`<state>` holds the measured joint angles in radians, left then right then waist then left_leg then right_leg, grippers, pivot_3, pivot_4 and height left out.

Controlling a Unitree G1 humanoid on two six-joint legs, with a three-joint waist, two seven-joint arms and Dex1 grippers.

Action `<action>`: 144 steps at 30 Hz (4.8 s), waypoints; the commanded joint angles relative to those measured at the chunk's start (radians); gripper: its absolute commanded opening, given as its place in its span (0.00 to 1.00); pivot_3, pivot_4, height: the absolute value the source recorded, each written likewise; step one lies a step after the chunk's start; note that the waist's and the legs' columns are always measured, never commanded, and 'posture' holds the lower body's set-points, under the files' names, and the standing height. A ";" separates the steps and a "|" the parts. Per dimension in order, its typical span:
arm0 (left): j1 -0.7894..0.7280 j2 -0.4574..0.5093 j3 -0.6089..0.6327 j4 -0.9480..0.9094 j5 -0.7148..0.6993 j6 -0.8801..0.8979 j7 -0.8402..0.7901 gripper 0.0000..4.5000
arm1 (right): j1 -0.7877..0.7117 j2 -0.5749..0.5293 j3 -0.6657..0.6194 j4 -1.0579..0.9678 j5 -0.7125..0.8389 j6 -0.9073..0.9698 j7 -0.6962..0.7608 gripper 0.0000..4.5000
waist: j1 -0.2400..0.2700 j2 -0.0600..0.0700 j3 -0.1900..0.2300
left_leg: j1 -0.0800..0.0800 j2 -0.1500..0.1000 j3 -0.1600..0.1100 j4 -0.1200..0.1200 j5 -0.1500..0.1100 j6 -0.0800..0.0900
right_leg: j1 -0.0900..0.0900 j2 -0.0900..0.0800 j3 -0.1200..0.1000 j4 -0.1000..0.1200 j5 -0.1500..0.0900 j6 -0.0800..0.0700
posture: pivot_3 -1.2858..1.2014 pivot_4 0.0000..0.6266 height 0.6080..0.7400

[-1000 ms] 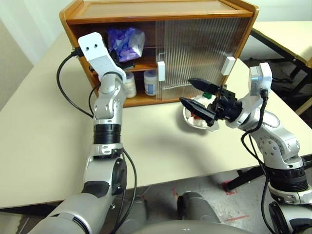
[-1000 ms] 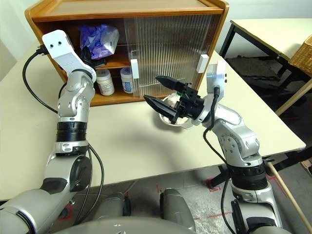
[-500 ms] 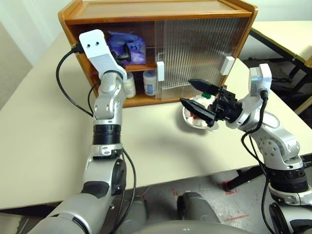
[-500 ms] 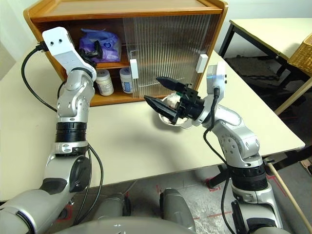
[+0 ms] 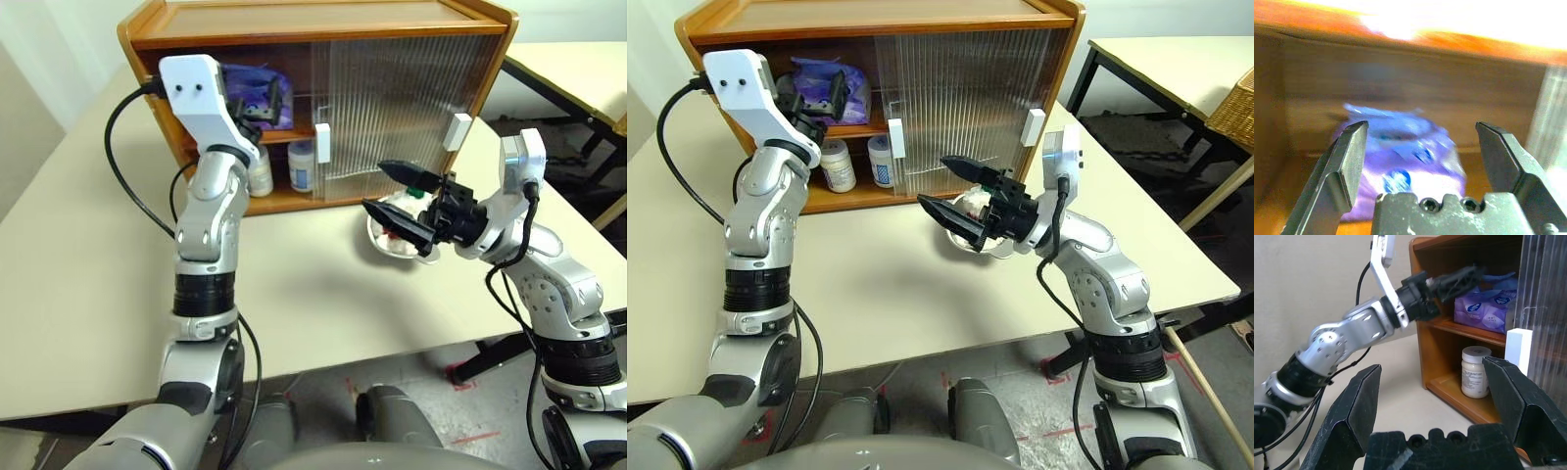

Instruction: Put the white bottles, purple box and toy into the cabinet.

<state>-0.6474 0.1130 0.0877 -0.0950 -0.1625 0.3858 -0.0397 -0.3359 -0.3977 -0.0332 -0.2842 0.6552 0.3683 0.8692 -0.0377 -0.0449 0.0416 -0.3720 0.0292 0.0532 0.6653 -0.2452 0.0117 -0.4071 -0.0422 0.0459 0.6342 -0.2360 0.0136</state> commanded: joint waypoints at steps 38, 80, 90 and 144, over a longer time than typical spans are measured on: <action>-0.050 -0.010 0.014 0.248 -0.004 -0.181 -0.056 0.00 | 0.030 -0.018 -0.020 -0.021 0.000 -0.015 -0.032 1.00 | -0.030 0.000 0.000 | 0.000 0.001 0.000 -0.001 0.000 0.000 | -0.001 0.003 0.002 -0.003 0.002 -0.001 | 0.49 0.00 1.00; 0.052 -0.255 -0.173 0.537 0.165 -0.527 0.063 0.00 | 0.049 -0.054 -0.041 -0.053 0.018 0.030 -0.032 1.00 | -0.037 0.001 0.000 | 0.002 0.002 0.004 -0.001 0.000 0.000 | 0.000 0.006 0.010 -0.005 0.004 0.000 | 0.47 0.00 1.00; 0.028 -0.237 -0.119 0.577 0.213 -0.600 0.204 0.00 | 0.029 -0.051 -0.034 -0.042 0.013 0.027 -0.026 1.00 | -0.054 0.001 0.000 | 0.001 0.002 0.007 -0.002 -0.001 -0.001 | 0.000 0.006 0.009 -0.007 0.004 0.000 | 0.48 0.00 1.00; 0.329 -0.041 -0.064 0.065 -0.119 -0.427 -0.218 0.14 | -0.057 -0.007 -0.011 0.086 -0.019 -0.011 0.021 1.00 | 0.003 0.001 -0.001 | 0.001 0.003 0.014 -0.002 -0.001 -0.001 | -0.001 0.006 0.011 -0.009 0.009 0.000 | 0.52 0.00 1.00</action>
<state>-0.3328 0.0620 0.0623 0.0155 -0.1939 -0.0578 -0.1283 -0.4047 -0.4007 -0.0313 -0.2213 0.6439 0.3799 0.8815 -0.0350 -0.0443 0.0407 -0.3715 0.0319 0.0674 0.6638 -0.2460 0.0110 -0.4086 -0.0363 0.0568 0.6246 -0.2272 0.0129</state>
